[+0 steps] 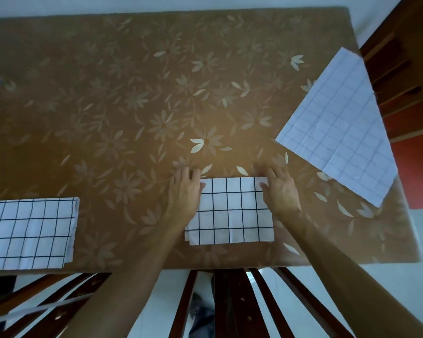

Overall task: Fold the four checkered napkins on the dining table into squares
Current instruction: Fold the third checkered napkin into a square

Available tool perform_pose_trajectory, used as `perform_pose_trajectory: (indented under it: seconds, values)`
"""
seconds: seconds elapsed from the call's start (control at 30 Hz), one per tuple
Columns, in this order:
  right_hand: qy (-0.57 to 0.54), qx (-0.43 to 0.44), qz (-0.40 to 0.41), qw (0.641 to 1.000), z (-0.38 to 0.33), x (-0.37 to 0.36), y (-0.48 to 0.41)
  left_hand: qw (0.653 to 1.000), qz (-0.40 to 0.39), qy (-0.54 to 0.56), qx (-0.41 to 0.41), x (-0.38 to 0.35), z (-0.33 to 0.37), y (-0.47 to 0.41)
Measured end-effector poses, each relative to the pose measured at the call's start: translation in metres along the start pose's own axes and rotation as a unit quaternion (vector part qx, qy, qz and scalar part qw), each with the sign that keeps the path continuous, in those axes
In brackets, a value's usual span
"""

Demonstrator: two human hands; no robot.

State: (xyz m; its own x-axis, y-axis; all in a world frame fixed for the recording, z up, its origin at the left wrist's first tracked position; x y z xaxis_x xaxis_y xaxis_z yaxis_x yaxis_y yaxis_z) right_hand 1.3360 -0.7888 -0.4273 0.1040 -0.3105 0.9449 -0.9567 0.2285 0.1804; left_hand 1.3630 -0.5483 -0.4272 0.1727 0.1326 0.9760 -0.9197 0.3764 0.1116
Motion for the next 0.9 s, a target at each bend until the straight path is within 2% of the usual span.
perform_pose_trajectory:
  seconds: [0.1, 0.17, 0.2, 0.27, 0.33, 0.57, 0.7, 0.83, 0.9]
  values:
    - [0.011, 0.088, 0.068, 0.994, -0.023, -0.008, 0.028, 0.996, 0.029, -0.034, -0.081, -0.008, 0.025, 0.008]
    - [0.023, 0.140, 0.027, 0.990, -0.038, -0.035, 0.046, 0.988, -0.003, -0.027, -0.153, -0.026, 0.043, 0.021]
    - [0.038, 0.147, -0.003, 0.988, -0.043, -0.050, 0.053, 0.986, -0.029, -0.028, -0.160, -0.035, 0.047, 0.027]
    - [0.070, 0.131, -0.053, 0.987, -0.043, -0.069, 0.058, 0.990, -0.072, -0.027, -0.121, -0.050, 0.040, 0.032]
    - [0.089, 0.122, -0.069, 0.986, -0.034, -0.072, 0.055, 0.991, -0.097, -0.042, -0.087, -0.057, 0.025, 0.033]
    - [0.135, 0.098, -0.089, 0.982, 0.015, -0.054, 0.036, 0.985, -0.129, -0.090, -0.070, -0.050, 0.006, 0.028]
    - [0.146, 0.078, -0.105, 0.981, 0.019, -0.044, 0.033, 0.989, -0.134, -0.052, -0.022, -0.037, 0.021, 0.035]
    - [0.096, 0.084, -0.114, 0.985, 0.020, -0.010, 0.040, 0.990, -0.144, 0.007, 0.015, -0.014, 0.041, 0.044]
    - [0.060, 0.096, -0.115, 0.987, 0.018, 0.010, 0.045, 0.991, -0.123, 0.042, 0.042, 0.004, 0.050, 0.045]
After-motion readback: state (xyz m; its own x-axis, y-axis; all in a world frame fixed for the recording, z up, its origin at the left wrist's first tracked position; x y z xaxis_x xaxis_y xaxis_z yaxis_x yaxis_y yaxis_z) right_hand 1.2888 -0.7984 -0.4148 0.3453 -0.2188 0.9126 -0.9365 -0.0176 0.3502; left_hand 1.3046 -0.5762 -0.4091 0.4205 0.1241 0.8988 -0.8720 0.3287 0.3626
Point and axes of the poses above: each hand's wrist, its own y-axis away from the middle knuckle, its own x-axis out of the back of the hand, z = x × y, the point moved 5 cm from there along -y, towards the middle knuckle, and after that the axes turned 9 degrees about -x, right-handed, at the moved point
